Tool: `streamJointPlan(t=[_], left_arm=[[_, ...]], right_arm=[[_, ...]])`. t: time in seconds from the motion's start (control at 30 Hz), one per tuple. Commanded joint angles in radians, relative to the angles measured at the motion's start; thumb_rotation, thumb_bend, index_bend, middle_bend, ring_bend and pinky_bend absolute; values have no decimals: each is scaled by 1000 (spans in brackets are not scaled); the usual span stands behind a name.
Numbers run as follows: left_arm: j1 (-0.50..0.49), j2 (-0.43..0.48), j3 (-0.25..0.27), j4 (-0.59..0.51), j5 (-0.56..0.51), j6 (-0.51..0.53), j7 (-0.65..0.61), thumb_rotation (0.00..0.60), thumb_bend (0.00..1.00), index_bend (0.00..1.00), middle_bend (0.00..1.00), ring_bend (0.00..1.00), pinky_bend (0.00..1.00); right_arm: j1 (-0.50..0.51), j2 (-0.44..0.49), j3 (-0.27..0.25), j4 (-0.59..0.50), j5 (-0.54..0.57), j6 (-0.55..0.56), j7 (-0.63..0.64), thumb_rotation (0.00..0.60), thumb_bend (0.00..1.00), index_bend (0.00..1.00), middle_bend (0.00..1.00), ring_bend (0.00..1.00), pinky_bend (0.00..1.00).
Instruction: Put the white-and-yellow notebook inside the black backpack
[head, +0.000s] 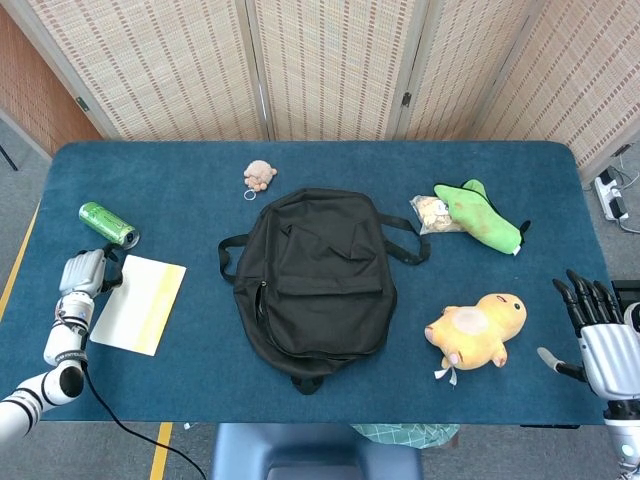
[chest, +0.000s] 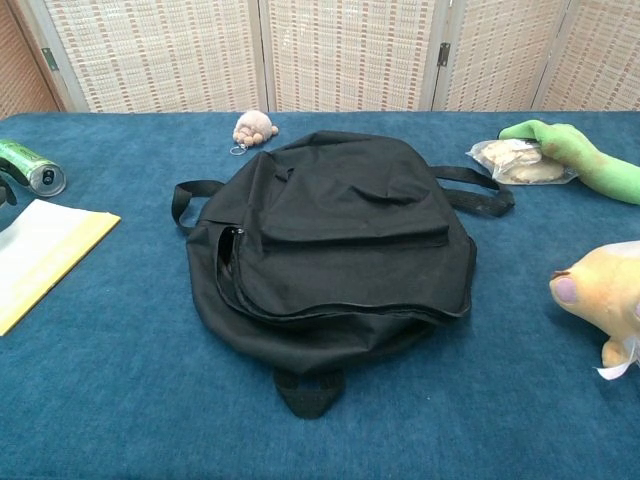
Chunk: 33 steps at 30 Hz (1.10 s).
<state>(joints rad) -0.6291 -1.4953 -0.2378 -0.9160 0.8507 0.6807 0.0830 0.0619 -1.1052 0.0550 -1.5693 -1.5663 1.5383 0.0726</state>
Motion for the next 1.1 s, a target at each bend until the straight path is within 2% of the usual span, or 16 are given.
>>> streamJointPlan(t=[0.03, 0.23, 0.5, 1.0, 1.1], left_arm=[[5, 2, 3, -1, 1, -3, -2, 488, 744, 258, 350, 275, 182], [2, -22, 5, 19, 8, -15, -12, 488, 742, 260, 350, 273, 183], [-2, -26, 22, -12, 54, -3, -5, 484, 740, 272, 350, 274, 183], [13, 54, 65, -250, 192, 48, -22, 483, 722, 282, 352, 279, 180], [15, 85, 88, -356, 266, 78, -20, 488, 707, 281, 353, 280, 180]], right_arm=[[1, -2, 1, 2, 1, -1, 2, 600, 41, 0, 0, 16, 0], [-1, -2, -2, 3, -2, 1, 4, 600, 42, 0, 0, 16, 0], [-7, -2, -2, 8, 0, 8, 14, 600, 42, 0, 0, 17, 0], [-8, -5, -2, 17, -1, 10, 24, 600, 41, 0, 0, 19, 0], [-8, -5, -3, 15, -3, 10, 23, 600, 40, 0, 0, 20, 0]])
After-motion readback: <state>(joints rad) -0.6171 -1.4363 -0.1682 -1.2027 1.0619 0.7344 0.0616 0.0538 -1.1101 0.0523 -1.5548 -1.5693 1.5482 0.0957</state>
